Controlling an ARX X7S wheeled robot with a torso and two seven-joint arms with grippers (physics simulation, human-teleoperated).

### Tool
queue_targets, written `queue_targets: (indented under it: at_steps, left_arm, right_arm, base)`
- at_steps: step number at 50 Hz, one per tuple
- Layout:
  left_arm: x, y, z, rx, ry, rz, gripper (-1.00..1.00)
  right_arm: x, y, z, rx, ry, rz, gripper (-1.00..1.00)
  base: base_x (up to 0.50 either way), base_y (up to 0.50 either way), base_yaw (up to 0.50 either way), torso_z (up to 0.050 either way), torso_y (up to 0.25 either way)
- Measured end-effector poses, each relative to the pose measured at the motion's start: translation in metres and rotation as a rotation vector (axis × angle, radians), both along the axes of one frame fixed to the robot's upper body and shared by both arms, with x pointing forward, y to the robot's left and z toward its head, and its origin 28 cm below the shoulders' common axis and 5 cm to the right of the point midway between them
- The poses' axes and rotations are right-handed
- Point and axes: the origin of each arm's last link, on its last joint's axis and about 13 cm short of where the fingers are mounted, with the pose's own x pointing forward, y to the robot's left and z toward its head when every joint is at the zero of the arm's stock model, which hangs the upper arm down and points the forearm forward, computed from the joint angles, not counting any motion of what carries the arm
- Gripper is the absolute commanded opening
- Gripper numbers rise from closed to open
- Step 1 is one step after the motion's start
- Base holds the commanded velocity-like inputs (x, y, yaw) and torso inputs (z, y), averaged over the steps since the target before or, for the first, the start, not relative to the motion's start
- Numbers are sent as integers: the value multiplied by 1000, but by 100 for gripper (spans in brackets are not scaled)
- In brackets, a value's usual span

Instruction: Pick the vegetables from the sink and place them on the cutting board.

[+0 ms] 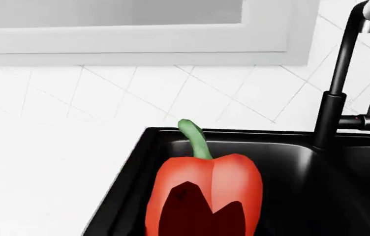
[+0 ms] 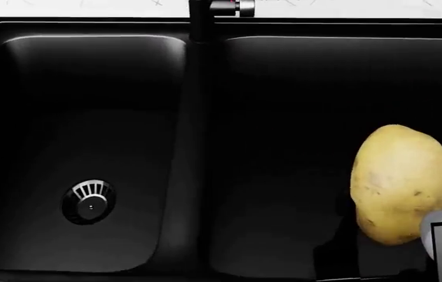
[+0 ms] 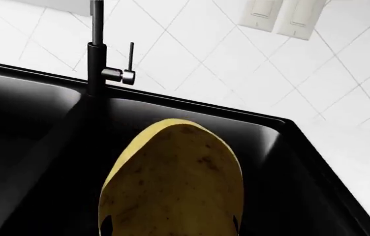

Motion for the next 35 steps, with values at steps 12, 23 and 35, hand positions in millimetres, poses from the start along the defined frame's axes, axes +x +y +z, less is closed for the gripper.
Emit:
queue_targets:
  at_steps: [12, 23, 35]
  left_arm:
    - [1, -1, -2, -1, 3, -2, -100]
    - [1, -1, -2, -4, 8, -6, -100]
    - [0, -1, -3, -8, 15, -9, -100]
  right_arm:
    - [0, 0, -1, -3, 5, -1, -100]
    - [0, -1, -2, -7, 13, -2, -100]
    - [-1, -2, -3, -5, 11, -7, -100]
  base:
    - [-83, -500, 0, 0, 0]
    - [-78, -500, 0, 0, 0]
    - [-67, -500, 0, 0, 0]
